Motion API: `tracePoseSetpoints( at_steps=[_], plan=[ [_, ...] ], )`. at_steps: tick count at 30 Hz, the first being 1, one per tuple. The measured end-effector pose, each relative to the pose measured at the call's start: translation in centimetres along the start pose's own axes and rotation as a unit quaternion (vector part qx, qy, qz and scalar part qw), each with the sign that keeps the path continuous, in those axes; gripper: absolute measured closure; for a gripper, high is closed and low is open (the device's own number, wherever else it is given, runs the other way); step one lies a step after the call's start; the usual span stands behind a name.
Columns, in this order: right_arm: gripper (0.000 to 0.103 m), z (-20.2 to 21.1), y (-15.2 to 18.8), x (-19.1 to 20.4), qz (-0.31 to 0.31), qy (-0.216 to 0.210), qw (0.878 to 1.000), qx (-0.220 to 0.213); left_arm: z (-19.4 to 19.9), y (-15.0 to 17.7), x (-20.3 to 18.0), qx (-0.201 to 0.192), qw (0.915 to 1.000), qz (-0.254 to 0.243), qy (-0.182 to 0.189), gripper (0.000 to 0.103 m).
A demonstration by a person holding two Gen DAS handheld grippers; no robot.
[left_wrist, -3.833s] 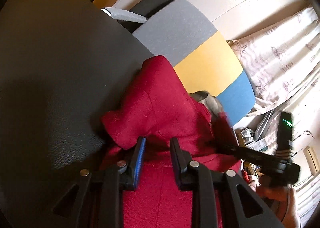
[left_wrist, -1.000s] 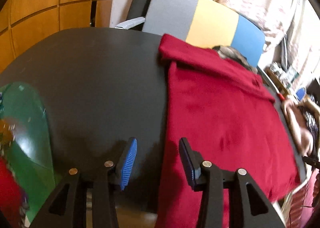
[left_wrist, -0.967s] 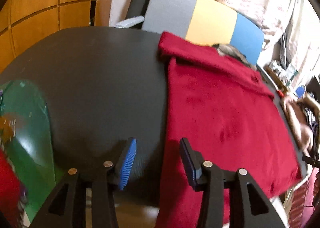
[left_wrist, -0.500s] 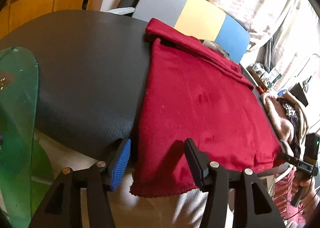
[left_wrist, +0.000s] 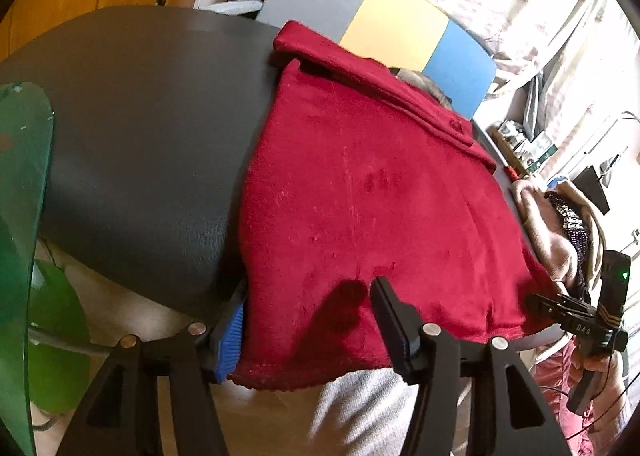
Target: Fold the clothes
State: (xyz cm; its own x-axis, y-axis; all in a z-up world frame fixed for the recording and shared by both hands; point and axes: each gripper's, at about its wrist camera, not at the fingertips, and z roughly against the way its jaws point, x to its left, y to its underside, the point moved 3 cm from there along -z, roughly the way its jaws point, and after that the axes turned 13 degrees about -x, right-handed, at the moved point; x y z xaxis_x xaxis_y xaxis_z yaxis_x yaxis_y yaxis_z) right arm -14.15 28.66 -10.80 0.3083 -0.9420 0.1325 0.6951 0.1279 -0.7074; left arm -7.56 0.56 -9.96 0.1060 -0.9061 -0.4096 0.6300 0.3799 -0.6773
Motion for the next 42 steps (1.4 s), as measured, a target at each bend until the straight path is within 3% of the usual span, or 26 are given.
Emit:
tracePoseSetpoints(
  at_steps=[5,6,7,11,13,16,22,28,31,34,38,42],
  plan=[
    [0.067,0.0,-0.1,-0.1,0.009,0.005,1.0,-0.003,-0.2,0.2,-0.2,0.018,0.9998,0.0,-0.007,0.055],
    [0.069,0.0,-0.1,-0.1,0.009,0.004,1.0,-0.003,-0.2,0.3,-0.3,0.024,0.9997,0.0,-0.003,0.061],
    [0.07,0.0,-0.1,-0.1,0.009,0.004,1.0,-0.003,-0.3,0.4,-0.4,0.029,0.9996,0.001,0.0,0.074],
    [0.072,-0.2,-0.3,-0.1,0.009,0.002,1.0,-0.002,-0.3,0.9,-0.7,0.051,0.9986,0.003,0.013,0.09],
    [0.074,-0.2,-0.4,-0.2,0.01,0.001,1.0,-0.003,-0.4,1.1,-0.9,0.062,0.9979,0.003,0.02,0.092],
    [0.086,-0.2,-0.5,-0.4,-0.007,-0.009,1.0,-0.005,0.2,1.0,-1.0,0.062,0.9975,0.014,0.031,0.093],
    [0.088,1.4,-0.2,-2.6,-0.082,-0.073,0.994,0.006,2.8,0.5,-0.7,0.068,0.9937,0.053,0.071,0.093],
    [0.088,6.4,-0.4,-4.6,-0.177,-0.173,0.969,0.011,7.2,0.8,-1.9,0.089,0.9798,0.108,0.143,0.093],
    [0.089,9.0,-0.6,-5.6,-0.224,-0.222,0.949,0.014,10.1,-0.4,-3.0,0.082,0.9696,0.138,0.185,0.093],
    [0.089,11.4,-1.4,-6.5,-0.261,-0.265,0.928,0.008,11.4,-3.6,-4.0,0.063,0.9646,0.145,0.211,0.093],
    [0.09,12.1,-6.9,-7.5,-0.27,-0.298,0.914,-0.044,9.8,-9.9,-4.6,0.027,0.9531,0.172,0.247,0.093],
    [0.09,8.5,-13.6,-10.0,-0.286,-0.306,0.904,-0.087,3.7,-16.1,-4.4,0.016,0.9508,0.195,0.241,0.093]
  ],
)
